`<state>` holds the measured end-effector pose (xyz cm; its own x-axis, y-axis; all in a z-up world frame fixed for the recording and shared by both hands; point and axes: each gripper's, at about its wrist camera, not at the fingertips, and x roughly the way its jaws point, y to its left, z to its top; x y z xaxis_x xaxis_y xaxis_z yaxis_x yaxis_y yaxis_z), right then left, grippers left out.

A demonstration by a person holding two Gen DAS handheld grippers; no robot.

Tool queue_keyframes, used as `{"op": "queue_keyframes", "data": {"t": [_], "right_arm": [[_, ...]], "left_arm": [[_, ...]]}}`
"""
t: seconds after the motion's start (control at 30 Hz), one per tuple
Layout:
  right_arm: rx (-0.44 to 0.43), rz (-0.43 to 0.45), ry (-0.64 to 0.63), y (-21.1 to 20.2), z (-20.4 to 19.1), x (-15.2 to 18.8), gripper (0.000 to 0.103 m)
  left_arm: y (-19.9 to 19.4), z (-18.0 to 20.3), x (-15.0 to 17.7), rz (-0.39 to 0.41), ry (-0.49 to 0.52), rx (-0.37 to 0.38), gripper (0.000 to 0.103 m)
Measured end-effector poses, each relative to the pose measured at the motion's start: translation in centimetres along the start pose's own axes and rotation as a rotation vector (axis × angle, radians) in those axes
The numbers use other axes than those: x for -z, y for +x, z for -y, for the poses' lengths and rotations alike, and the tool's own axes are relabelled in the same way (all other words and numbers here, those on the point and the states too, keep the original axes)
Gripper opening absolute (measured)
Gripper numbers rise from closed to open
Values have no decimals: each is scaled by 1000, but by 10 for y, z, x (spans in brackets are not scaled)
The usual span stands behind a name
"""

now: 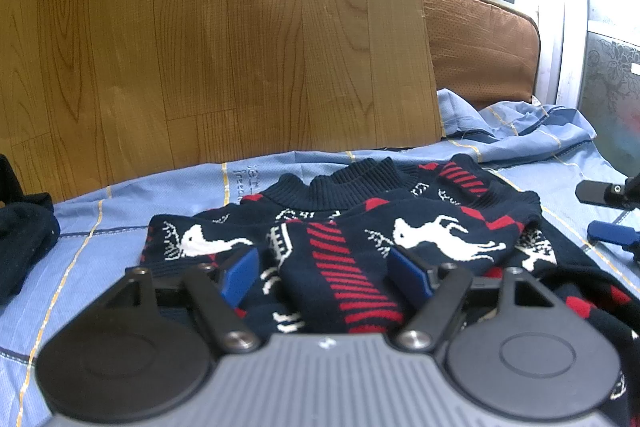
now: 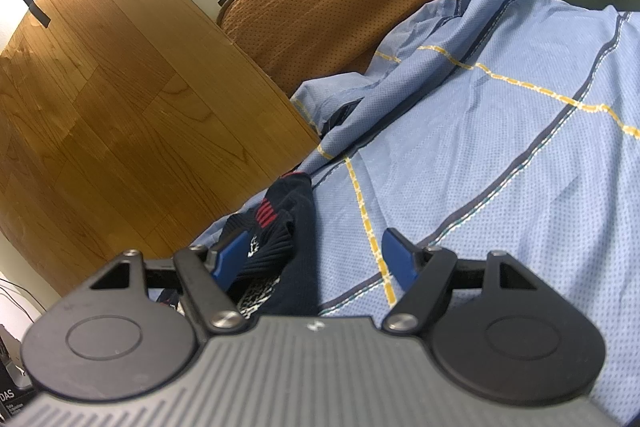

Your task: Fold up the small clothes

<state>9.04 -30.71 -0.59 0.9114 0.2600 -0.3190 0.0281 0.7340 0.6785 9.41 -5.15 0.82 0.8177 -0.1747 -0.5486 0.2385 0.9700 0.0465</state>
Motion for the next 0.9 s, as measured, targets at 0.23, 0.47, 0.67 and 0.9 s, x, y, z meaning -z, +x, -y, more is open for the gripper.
{"op": "queue_keyframes", "data": {"t": [0.23,0.47,0.67,0.9], "right_arm": [[4,-37,3,8,1,-3,76],[11,-81,-144,-24,-18,-11,74],[-63,-255,-323,-90,-14,12,66],[-33,-284,-417,-114,-5,47,23]], "left_arm": [[16,-3,-3,-80,-20,4,75],[-38,-47,7,-86,-154,89,79],[-121,-108,64,-174,-283,179,78],[-157,-103,105,-301,-328,273,69]]}}
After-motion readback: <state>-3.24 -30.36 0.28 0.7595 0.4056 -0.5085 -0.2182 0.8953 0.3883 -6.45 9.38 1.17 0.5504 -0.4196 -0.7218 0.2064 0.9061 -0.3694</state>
